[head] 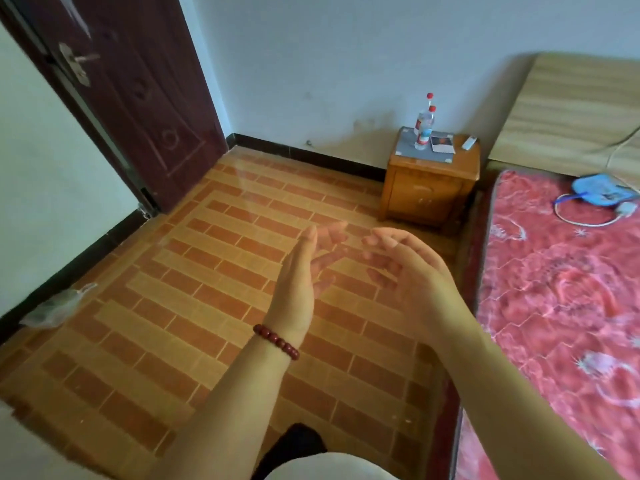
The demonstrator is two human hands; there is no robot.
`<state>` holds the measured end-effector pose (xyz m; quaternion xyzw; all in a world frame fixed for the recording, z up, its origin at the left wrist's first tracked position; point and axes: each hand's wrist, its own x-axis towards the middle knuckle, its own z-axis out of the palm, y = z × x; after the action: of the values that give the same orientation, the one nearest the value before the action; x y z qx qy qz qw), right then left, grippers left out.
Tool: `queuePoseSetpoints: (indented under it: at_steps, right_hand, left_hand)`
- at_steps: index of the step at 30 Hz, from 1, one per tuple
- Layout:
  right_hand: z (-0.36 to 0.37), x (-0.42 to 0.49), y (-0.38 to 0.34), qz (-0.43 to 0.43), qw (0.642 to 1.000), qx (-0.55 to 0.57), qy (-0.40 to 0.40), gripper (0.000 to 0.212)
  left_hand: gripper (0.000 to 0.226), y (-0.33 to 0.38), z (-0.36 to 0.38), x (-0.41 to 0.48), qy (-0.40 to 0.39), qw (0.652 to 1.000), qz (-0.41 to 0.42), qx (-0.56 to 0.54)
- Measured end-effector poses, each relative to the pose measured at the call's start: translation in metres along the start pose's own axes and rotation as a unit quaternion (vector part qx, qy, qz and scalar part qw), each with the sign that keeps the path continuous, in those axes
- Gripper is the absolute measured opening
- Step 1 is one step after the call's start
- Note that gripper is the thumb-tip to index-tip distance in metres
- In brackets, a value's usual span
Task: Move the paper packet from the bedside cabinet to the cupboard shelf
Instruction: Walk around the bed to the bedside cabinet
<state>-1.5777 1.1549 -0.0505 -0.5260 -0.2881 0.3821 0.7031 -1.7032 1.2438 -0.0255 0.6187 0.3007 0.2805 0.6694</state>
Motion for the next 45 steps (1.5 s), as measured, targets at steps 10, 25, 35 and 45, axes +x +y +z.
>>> queuePoseSetpoints:
  at_steps: [10, 25, 35, 45]
  right_hand:
    - [-0.051, 0.176, -0.007, -0.002, 0.996, -0.019, 0.09, 0.025]
    - [-0.137, 0.394, -0.035, -0.016, 0.981, 0.039, 0.192, 0.014]
    - [-0.267, 0.543, -0.066, -0.006, 0.973, 0.047, 0.226, 0.014]
    - [-0.388, 0.642, -0.105, -0.006, 0.963, 0.038, 0.268, 0.012]
  left_hand:
    - [0.049, -0.006, 0.027, 0.207, -0.063, 0.998, -0.01, -0.004]
    - [0.047, 0.005, 0.091, 0.476, -0.187, 0.981, -0.049, -0.021]
    - [0.052, 0.009, 0.209, 0.653, -0.227, 0.971, -0.069, -0.007]
    - [0.043, 0.001, 0.316, 0.783, -0.236, 0.968, -0.081, 0.019]
